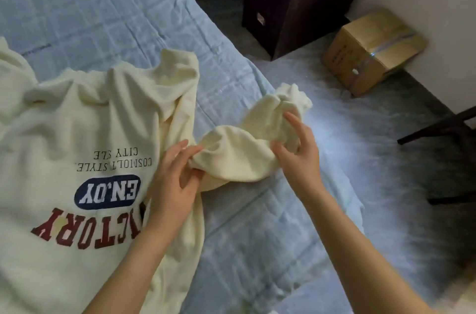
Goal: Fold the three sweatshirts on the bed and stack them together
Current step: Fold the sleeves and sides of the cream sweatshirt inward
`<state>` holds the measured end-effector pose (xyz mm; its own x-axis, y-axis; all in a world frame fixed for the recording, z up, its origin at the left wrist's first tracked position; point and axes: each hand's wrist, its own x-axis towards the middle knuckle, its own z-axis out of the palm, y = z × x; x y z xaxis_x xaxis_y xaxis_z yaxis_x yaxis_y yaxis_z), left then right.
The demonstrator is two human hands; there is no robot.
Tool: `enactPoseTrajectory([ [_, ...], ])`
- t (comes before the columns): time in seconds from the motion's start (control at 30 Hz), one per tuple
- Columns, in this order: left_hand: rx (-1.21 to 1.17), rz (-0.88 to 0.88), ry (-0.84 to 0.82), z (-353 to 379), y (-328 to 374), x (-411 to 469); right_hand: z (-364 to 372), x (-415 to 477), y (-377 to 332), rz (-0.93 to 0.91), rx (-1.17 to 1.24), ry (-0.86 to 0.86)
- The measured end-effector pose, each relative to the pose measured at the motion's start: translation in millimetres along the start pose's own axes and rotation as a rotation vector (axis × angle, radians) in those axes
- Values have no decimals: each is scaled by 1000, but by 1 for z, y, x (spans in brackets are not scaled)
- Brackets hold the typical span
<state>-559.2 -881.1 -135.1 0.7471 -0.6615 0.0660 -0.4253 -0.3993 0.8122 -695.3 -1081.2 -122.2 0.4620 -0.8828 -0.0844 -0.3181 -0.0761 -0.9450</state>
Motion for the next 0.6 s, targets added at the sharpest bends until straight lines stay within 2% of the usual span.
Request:
enactPoseTrajectory([
  [0.1, 12, 49, -46, 25, 23, -11, -58, -4, -1, -61, 35, 111],
  [0.2, 116, 154, -152, 57, 43, -11, -119, -7, 6, -19, 147, 225],
  [0.3, 385, 131, -324, 91, 54, -14, -152, -14, 22, 39, 195, 285],
  [0.43, 693, 89, -472, 113, 54, -25, -149, -19, 41, 104, 231, 298],
  [0.53, 690, 21, -497, 105, 57, -16, -141, -14, 36, 58, 154, 255],
  [0.6, 564, 2, -443, 95, 65, -4, -137, -8, 23, -41, 86, 205],
])
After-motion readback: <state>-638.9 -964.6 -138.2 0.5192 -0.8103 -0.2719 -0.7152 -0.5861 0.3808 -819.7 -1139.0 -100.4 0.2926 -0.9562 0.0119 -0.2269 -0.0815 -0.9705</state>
